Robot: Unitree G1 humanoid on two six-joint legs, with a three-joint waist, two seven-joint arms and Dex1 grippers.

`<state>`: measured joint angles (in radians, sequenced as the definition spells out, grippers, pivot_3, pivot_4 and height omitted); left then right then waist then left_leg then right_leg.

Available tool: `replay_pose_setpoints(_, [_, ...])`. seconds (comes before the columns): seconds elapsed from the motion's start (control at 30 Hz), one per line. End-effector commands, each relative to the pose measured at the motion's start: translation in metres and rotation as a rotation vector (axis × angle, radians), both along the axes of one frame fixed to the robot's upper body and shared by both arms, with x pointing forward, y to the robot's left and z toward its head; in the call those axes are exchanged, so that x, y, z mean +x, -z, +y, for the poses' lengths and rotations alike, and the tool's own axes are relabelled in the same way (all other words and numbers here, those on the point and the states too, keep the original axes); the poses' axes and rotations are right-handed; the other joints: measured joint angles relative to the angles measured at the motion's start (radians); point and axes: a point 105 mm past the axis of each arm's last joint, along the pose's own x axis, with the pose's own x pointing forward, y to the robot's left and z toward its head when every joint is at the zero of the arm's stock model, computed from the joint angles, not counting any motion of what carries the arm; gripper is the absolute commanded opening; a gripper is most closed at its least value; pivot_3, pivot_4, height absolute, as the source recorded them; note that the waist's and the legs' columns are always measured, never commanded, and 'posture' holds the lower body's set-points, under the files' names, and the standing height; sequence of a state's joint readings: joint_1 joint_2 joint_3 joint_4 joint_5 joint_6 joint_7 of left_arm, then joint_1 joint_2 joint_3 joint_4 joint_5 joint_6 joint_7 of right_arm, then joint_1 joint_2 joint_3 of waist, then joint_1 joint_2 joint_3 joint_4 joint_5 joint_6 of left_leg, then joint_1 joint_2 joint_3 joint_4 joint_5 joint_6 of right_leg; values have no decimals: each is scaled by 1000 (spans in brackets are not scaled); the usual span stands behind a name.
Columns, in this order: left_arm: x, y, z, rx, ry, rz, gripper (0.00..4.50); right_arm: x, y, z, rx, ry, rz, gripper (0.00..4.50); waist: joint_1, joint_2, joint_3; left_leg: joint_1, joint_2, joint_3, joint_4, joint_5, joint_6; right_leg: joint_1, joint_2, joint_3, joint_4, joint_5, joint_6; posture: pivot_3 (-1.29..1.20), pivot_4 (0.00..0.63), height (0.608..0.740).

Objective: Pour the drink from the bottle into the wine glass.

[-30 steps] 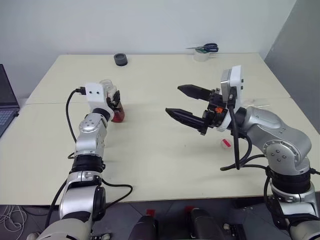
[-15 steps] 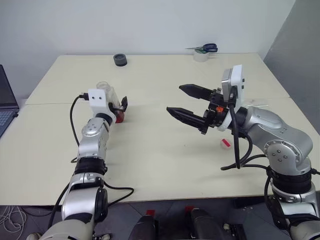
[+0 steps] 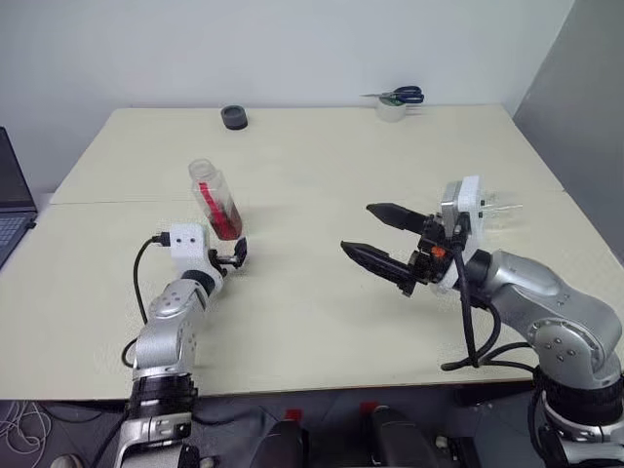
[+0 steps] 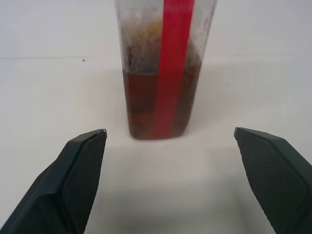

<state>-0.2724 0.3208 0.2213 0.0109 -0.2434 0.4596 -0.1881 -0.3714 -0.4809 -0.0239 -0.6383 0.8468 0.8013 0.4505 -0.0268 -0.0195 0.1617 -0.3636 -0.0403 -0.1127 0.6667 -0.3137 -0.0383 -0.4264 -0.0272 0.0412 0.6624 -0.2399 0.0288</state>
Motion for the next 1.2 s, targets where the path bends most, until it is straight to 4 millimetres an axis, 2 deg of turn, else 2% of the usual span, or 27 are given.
replay_pose_setpoints(0.03, [-22, -13, -1, 50, 27, 16, 4472, -2, 0, -15, 55, 101, 3, 4500, 0, 0, 0, 0, 0, 0, 0, 0, 0, 0, 0, 0, 0, 0, 0, 0, 150, 740])
replay_pose_setpoints(0.07, [-27, -12, -2, 55, 33, 32, 4472, -2, 2, -18, 65, 124, 13, 4500, -1, 0, 0, 0, 0, 0, 0, 0, 0, 0, 0, 0, 0, 0, 0, 0, 150, 740])
replay_pose_setpoints(0.1, [-35, -18, -12, 77, 104, 23, 4472, 3, 5, -27, 91, 180, 35, 4500, 0, 0, 0, 0, 0, 0, 0, 0, 0, 0, 0, 0, 0, 0, 0, 0, 150, 740])
replay_pose_setpoints(0.17, [-50, -35, -41, 84, 283, -24, 4472, 12, 9, -46, 142, 291, 76, 4500, 0, -1, 0, 0, 0, 0, 0, 0, 0, 0, 1, 0, 0, 0, 0, 0, 150, 740])
replay_pose_setpoints(0.2, [-61, -49, -62, 82, 421, -64, 4472, 21, 12, -58, 180, 371, 109, 4500, 0, -1, 0, 0, 1, -1, 0, 0, 0, 1, 1, 0, -1, 0, 0, 0, 150, 740])
replay_pose_setpoints(0.27, [-78, -68, -90, 75, 627, -110, 4472, 40, 24, -80, 206, 541, 181, 4500, 5, -1, 0, 1, 0, 0, 0, 0, 0, 3, 1, 0, -1, 0, 0, 0, 150, 740])
replay_pose_setpoints(0.4, [-93, -87, -111, 55, 860, -127, 4472, 67, 40, -104, 352, 716, 350, 4500, 0, 1, -1, 6, 1, 2, -1, 0, 0, 5, 3, 2, 0, 0, 0, 0, 150, 740])
replay_pose_setpoints(0.67, [-94, -103, -122, 81, 1055, -124, 4472, 98, 54, -125, 698, 856, 566, 4500, -7, 3, 0, 6, 2, 5, -2, 0, 1, 5, 6, 2, 0, -1, -1, 0, 150, 740])
replay_pose_setpoints(0.8, [-86, -101, -122, 106, 1050, -117, 4472, 115, 62, -134, 900, 900, 679, 4500, -7, 3, 0, 5, 1, 5, -2, 0, 2, 5, 7, 2, 0, 0, -1, 0, 150, 740])
replay_pose_setpoints(0.93, [-80, -97, -121, 134, 1055, -112, 4472, 136, 72, -153, 1117, 970, 759, 4500, -8, 4, 0, 6, 1, 6, -2, 0, 2, 5, 8, 2, 1, 0, -1, 0, 150, 740])
replay_pose_setpoints(1.1, [-77, -100, -119, 141, 1051, -118, 4472, 149, 78, -156, 1139, 1001, 783, 4500, -13, 4, 0, 4, 1, 6, -2, 0, 2, 3, 7, 2, 0, 0, -1, 0, 150, 740])
replay_pose_setpoints(1.2, [-77, -100, -120, 143, 1055, -116, 4472, 156, 88, -152, 1107, 1025, 808, 4500, -17, 4, 1, 4, 1, 6, -2, 0, 2, 3, 7, 2, 0, 0, -1, 0, 150, 740])
